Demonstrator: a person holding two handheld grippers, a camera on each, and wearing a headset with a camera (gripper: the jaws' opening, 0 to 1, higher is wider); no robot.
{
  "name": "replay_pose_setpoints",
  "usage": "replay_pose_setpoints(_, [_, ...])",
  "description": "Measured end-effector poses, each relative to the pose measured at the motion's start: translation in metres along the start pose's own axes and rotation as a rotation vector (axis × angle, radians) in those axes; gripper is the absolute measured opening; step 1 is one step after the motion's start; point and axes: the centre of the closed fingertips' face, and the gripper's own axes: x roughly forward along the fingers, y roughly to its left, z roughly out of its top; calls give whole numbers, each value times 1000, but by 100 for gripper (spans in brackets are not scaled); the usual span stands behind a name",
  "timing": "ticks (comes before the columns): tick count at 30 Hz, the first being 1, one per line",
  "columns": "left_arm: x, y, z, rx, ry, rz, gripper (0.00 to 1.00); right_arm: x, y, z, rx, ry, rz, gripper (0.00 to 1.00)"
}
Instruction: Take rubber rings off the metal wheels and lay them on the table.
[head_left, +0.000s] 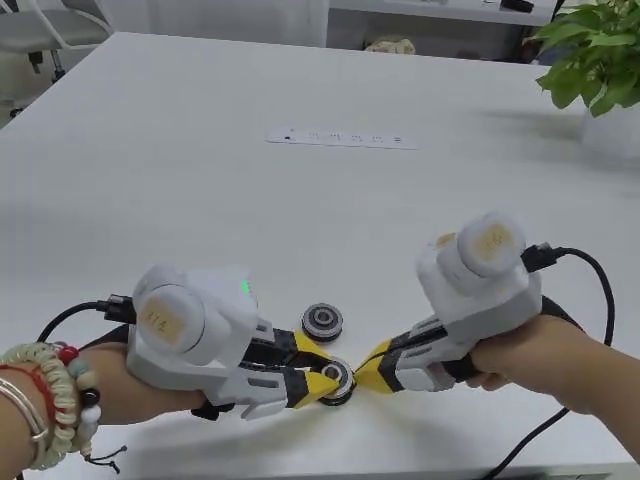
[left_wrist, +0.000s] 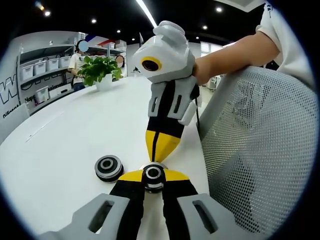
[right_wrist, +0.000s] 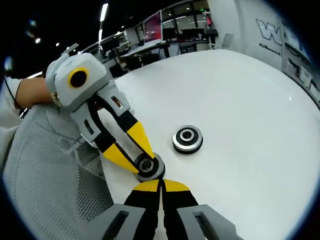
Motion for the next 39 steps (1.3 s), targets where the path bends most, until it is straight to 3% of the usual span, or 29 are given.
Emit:
replay_pose_setpoints(3, [0, 0, 0, 1, 0, 0, 8, 0, -1, 0, 75, -5, 5, 0])
replay_pose_setpoints(13, [0, 0, 0, -1, -3, 1, 8, -4, 1, 2, 78, -9, 9, 0])
replay_pose_setpoints(15, [0, 0, 0, 0, -2, 0, 8, -5, 4, 8, 91, -32, 20, 0])
replay_pose_setpoints(39, [0, -1, 0, 2, -8, -1, 8, -5, 11, 9, 27, -2, -4, 0])
